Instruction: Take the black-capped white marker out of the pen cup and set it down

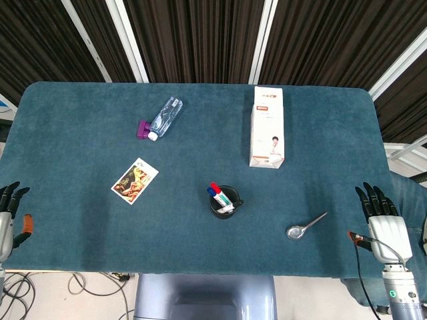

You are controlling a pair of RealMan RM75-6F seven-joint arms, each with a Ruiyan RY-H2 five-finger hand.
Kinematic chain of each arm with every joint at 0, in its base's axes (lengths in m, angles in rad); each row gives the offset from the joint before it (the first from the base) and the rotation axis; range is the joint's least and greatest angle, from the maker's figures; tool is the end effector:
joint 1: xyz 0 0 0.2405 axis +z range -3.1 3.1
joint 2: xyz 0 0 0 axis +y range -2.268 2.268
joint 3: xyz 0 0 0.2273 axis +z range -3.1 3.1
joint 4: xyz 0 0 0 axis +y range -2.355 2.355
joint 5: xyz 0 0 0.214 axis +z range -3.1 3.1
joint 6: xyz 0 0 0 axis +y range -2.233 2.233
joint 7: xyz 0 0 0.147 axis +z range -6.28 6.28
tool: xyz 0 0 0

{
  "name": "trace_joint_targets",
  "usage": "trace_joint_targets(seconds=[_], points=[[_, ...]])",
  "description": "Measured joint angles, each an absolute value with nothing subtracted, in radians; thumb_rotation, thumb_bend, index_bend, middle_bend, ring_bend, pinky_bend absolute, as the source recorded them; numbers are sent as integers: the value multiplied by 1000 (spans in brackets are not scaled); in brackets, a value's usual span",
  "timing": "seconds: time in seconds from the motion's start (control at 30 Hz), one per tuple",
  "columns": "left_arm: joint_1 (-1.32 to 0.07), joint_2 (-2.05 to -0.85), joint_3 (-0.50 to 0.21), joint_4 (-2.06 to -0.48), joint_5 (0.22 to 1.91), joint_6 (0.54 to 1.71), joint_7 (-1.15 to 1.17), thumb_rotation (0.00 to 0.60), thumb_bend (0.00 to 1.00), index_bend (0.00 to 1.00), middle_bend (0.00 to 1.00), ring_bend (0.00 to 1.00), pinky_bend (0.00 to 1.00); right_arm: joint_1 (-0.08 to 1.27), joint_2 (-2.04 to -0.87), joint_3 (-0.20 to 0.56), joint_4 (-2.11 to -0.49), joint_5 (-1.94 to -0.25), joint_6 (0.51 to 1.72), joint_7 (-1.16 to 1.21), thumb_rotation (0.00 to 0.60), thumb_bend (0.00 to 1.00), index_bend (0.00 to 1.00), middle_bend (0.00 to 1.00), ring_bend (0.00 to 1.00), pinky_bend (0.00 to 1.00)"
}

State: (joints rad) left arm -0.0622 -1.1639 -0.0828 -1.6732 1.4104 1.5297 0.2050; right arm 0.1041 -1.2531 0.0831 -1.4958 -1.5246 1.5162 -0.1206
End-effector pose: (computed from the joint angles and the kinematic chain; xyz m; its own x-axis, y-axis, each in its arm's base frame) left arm -0.2814 0.1806 0.1393 0.4783 -0.0400 0.8773 0.8753 0.1019 -0.4726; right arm -0.2844 -0.1951 0.1213 0.4836 0.0725 0.8723 -0.8728 -0.0356 0.4869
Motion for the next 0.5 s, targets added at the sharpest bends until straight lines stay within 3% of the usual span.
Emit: trace_joint_targets(seconds=[0.5], points=[[-62,-1163,-82,-1675,1412,1531,206,600,531,175,93,89,120,102,-1252,85,-1498,-1522,1521,-118,600,218,0,0,0,185]])
